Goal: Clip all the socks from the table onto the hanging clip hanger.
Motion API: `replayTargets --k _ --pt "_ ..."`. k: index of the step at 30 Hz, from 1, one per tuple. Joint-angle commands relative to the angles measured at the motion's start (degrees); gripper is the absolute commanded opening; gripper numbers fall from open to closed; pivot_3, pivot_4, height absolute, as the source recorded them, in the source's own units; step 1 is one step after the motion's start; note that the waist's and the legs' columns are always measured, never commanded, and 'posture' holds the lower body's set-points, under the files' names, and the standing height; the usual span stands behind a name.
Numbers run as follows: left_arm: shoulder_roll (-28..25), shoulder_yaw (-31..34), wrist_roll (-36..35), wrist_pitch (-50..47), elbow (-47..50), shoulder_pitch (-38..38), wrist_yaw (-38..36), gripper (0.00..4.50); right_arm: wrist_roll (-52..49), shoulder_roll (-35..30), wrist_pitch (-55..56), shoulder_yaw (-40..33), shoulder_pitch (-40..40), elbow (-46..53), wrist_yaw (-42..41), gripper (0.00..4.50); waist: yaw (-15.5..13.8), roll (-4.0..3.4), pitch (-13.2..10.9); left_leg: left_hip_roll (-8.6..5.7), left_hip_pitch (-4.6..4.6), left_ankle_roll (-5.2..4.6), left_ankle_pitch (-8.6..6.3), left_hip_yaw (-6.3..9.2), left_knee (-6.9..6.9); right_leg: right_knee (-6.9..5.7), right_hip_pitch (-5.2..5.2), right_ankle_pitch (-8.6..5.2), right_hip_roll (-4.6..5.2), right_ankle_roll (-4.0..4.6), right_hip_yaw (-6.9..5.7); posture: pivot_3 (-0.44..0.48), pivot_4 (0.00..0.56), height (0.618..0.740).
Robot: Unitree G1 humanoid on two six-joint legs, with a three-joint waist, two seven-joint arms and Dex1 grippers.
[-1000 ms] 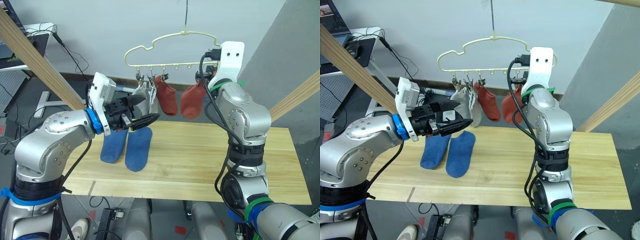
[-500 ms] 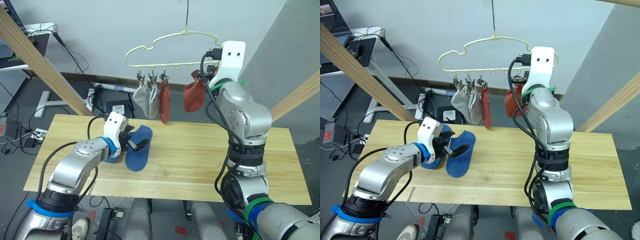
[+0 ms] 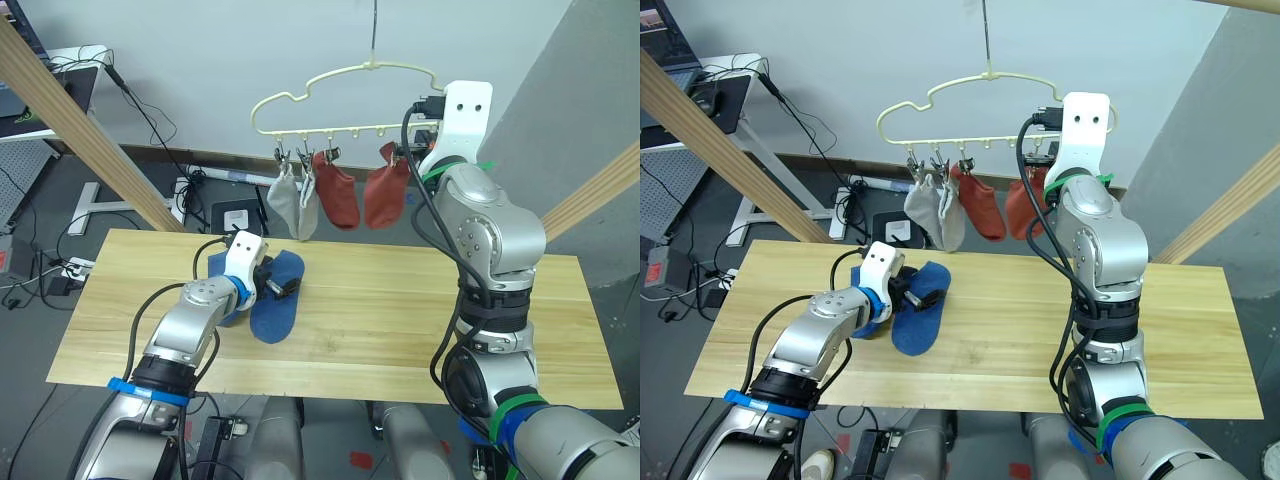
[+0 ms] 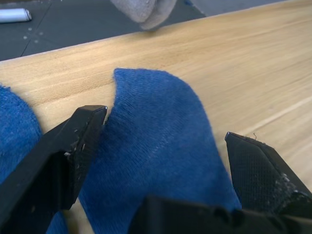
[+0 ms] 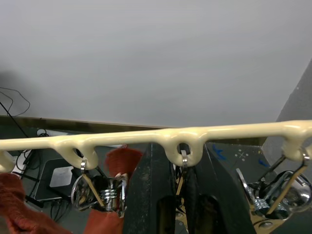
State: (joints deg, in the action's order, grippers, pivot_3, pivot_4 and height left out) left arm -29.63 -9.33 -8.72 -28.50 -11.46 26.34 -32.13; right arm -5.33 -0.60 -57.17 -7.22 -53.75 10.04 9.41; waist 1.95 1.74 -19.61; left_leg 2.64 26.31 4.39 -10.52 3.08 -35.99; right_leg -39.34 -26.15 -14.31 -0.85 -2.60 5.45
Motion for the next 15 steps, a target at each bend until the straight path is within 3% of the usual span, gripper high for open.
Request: replayTargets --k 1,6,10,15 --pt "0.79 -0.66 1.43 0.09 -1.71 0.91 -1.39 4.49 0.23 -0.44 -0.30 -0.26 -1.11 3.20 0.22 0.00 0.00 0.00 0.00 0.00 0.00 0.00 0.00 0.01 0.00 0.00 0.00 0.00 0.00 0.00 -0.01 0.007 0.348 0.740" --pt "1.08 -2.96 3.15 -4.58 -2.84 1.76 -3.87 4.49 0.25 -0.59 -0.66 -0.25 -1.10 3.49 0.25 0.00 0.00 0.00 0.00 0.00 -0.01 0.00 0.00 0.01 0.00 -0.02 0.01 0.00 0.00 0.00 -0.01 -0.001 0.347 0.740" --pt "0.88 -4.30 5.38 -4.55 -3.14 1.85 -4.66 3.65 0.25 -0.78 -0.96 -0.32 -1.06 3.74 0.31 0.00 0.05 0.00 0.00 -0.01 -0.03 0.00 0.00 0.00 -0.02 -0.05 0.03 0.00 0.00 0.00 0.01 -0.008 0.346 0.740" --pt "1.22 -4.07 6.07 -4.74 -3.13 1.98 -5.26 2.16 0.26 -0.80 -1.19 -0.32 -0.97 4.01 0.43 0.00 0.11 0.00 0.00 -0.01 -0.09 0.00 0.00 0.00 -0.02 -0.10 0.04 0.00 0.00 0.00 0.03 -0.008 0.346 0.740"
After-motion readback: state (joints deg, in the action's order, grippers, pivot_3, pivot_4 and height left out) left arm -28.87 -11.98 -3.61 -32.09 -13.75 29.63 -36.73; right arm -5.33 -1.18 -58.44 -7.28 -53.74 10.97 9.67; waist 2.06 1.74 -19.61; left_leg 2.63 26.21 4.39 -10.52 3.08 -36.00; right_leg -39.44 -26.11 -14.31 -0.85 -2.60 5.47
